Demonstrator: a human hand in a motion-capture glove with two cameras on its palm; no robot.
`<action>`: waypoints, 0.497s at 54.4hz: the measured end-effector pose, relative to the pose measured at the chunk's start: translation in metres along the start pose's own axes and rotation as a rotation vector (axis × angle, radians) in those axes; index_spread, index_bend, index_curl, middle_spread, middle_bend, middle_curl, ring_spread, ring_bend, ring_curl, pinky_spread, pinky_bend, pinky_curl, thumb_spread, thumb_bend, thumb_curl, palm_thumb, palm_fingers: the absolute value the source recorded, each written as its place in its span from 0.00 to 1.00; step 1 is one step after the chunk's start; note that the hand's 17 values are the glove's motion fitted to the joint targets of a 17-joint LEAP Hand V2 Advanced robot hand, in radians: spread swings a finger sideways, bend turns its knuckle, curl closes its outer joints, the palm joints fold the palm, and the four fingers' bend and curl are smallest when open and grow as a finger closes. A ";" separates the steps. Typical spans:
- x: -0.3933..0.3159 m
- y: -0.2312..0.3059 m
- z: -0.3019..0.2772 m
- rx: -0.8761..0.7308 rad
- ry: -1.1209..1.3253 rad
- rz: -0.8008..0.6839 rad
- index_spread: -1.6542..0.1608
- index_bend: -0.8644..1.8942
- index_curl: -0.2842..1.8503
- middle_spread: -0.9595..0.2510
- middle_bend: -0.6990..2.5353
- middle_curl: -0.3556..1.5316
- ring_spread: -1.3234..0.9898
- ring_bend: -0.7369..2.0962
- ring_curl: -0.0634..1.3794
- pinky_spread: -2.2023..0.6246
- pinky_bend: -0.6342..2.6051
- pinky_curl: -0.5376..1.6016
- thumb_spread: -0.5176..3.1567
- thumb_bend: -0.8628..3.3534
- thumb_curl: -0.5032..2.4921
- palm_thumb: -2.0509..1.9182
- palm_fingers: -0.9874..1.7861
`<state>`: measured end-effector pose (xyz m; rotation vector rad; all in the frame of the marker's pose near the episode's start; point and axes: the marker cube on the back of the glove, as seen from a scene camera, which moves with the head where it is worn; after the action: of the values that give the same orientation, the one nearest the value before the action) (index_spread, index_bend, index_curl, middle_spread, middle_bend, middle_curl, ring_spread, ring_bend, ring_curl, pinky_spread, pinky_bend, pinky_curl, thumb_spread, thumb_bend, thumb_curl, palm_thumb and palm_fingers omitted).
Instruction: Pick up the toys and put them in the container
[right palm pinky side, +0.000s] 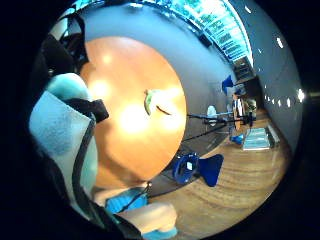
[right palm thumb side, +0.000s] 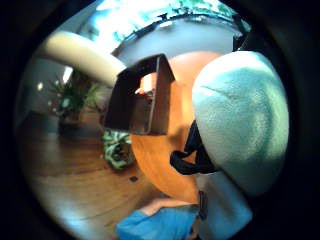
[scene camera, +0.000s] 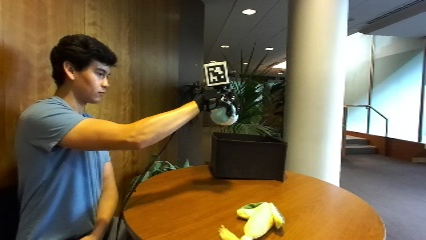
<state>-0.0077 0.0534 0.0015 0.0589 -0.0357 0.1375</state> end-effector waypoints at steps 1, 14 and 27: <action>-0.007 -0.003 -0.002 0.002 -0.004 -0.007 0.74 0.38 0.27 0.57 0.39 0.48 0.42 0.67 0.34 0.65 0.55 0.43 0.50 0.23 0.32 0.62 0.62; -0.076 -0.030 -0.016 0.019 0.007 -0.204 0.75 0.37 0.28 0.55 0.38 0.50 0.42 0.66 0.35 0.65 0.54 0.43 0.50 0.22 0.33 0.63 0.62; -0.161 -0.051 -0.025 0.062 -0.020 -0.287 0.75 0.37 0.28 0.55 0.38 0.53 0.42 0.66 0.36 0.65 0.55 0.44 0.50 0.21 0.33 0.62 0.62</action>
<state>-0.1590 -0.0174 -0.0328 0.1265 -0.0424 -0.1490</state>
